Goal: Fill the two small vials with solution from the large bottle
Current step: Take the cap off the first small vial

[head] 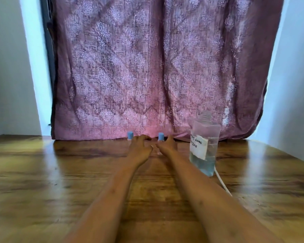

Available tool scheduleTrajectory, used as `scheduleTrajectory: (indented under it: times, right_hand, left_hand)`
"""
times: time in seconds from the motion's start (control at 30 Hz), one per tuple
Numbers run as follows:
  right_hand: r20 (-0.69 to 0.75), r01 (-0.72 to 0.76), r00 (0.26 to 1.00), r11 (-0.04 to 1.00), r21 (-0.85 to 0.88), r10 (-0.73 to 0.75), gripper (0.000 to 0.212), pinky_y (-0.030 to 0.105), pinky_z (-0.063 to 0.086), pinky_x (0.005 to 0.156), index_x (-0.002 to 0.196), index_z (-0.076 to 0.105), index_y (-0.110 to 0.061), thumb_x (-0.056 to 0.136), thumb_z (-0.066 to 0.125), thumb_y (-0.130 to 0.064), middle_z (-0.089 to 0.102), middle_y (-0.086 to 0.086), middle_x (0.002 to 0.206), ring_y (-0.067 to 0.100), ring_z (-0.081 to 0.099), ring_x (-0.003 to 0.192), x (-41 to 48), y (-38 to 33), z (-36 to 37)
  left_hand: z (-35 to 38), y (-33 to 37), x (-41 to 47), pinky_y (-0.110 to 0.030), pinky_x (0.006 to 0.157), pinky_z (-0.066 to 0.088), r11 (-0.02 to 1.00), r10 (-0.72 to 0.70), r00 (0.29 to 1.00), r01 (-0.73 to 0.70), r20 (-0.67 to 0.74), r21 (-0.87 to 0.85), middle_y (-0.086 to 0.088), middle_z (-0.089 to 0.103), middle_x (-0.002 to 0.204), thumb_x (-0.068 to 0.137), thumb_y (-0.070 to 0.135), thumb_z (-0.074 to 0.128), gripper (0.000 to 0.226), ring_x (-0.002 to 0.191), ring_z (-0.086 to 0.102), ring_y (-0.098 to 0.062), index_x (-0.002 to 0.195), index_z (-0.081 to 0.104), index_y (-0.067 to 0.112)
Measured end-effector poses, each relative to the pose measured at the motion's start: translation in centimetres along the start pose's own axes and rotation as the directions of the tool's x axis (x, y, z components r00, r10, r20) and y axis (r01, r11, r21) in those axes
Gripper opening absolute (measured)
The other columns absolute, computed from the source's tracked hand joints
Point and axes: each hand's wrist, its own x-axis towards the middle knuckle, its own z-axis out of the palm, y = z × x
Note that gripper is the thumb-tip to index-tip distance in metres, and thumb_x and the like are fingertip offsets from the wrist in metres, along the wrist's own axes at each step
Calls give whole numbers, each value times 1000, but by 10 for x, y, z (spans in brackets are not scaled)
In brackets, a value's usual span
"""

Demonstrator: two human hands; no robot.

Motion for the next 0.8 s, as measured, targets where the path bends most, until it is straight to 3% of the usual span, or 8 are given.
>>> scheduleTrajectory:
  times: [0.1,0.23,0.3,0.37,0.57,0.63,0.7,0.8]
  right_hand:
    - [-13,-13,1000,998,57,14,47,43,50,92,125,50,-7,82,60,-24,59,15,124,32,59,109,4,4,5]
    - [54,17,998,995,98,-23,38,32,52,79,120,56,-6,84,64,-16,63,12,116,27,62,101,-7,4,3]
    - [126,34,990,982,188,-58,36,35,54,82,115,59,-6,81,69,-11,64,11,117,24,63,100,-15,2,-1]
    - [153,132,976,982,134,-152,36,32,51,85,111,62,-6,78,73,-14,66,10,113,22,63,100,-28,-1,-9]
    - [174,282,936,949,142,-305,42,28,53,73,110,65,-7,77,75,-30,69,7,101,18,65,89,-83,4,-40]
    - [165,327,924,936,128,-345,41,18,52,69,110,63,-8,78,74,-32,68,1,99,10,64,83,-96,7,-57]
    - [130,397,902,910,120,-411,34,2,41,56,107,60,-15,80,72,-30,61,-10,87,-3,54,74,-109,7,-73]
    - [60,490,868,870,54,-492,24,-1,38,56,98,62,-15,80,71,-29,53,-19,74,-6,49,67,-118,11,-85]
  left_hand:
    - [1,0,2,-43,94,47,1000,-16,1000,16,19,9,-11,43,131,85,11,53,41,107,54,-29,125,50,15]
    - [0,2,-2,-46,94,49,999,-34,999,34,43,-10,-9,45,133,84,8,54,44,110,54,-29,128,48,13]
    - [0,3,-5,-43,92,50,999,-35,998,36,56,-12,-10,47,132,82,8,59,49,110,54,-28,129,47,13]
    - [-1,5,-11,-35,90,48,999,-44,996,45,78,-14,-11,51,130,79,7,64,54,112,54,-27,130,45,11]
    - [-3,25,-37,-29,81,48,996,2,985,14,171,-92,-12,64,109,71,0,74,54,93,58,-19,120,53,7]
    - [-1,33,-45,-30,85,51,996,22,981,-5,192,-90,-5,64,103,68,1,77,56,94,61,-18,119,54,9]
    - [3,39,-52,-36,89,53,991,32,977,-4,211,-133,-2,63,103,65,0,79,61,95,62,-19,119,51,9]
    - [5,38,-63,-45,87,54,993,35,963,-3,268,-118,-2,63,96,66,1,77,55,96,63,-25,109,50,20]
